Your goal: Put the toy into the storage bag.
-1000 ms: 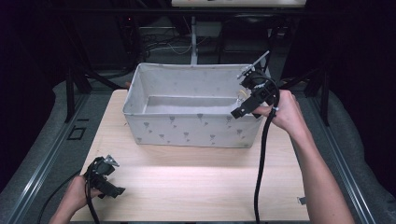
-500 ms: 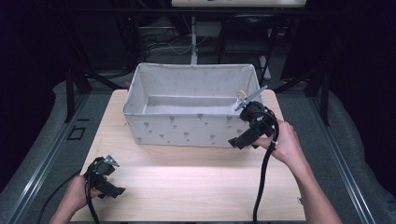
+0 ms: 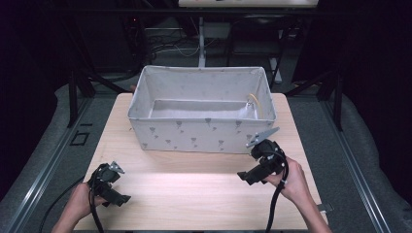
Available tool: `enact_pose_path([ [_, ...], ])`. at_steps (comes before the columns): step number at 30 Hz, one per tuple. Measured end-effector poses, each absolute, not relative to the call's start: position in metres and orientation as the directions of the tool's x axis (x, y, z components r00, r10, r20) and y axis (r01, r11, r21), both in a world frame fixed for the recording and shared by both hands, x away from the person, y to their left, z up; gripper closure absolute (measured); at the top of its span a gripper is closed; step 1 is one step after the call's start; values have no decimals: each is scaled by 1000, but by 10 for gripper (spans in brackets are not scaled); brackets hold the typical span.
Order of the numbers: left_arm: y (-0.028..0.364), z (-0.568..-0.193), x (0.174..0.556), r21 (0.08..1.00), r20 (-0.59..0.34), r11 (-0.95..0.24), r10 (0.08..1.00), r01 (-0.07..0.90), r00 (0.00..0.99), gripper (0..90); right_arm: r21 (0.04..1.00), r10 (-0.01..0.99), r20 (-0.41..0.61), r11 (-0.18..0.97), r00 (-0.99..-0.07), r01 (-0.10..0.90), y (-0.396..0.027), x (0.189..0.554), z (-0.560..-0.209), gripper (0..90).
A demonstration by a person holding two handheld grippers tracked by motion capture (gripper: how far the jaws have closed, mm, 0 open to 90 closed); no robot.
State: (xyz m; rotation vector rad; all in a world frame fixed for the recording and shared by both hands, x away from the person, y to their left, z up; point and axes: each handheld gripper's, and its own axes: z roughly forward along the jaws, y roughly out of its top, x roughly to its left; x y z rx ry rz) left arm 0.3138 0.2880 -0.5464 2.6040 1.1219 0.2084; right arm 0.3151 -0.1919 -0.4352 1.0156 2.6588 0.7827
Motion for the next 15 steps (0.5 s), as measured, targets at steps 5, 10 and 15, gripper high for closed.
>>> enact_pose_path([
  [5,288,-547,314,323,16,-654,726,684,687,3,500,674,24,632,-739,592,-193,307,-460,1],
  [10,288,-548,314,321,16,-656,725,683,689,3,448,688,35,638,-725,626,-197,304,-485,3],
  [15,286,-546,313,329,14,-657,721,678,693,3,412,688,16,656,-725,632,-200,306,-494,3],
])
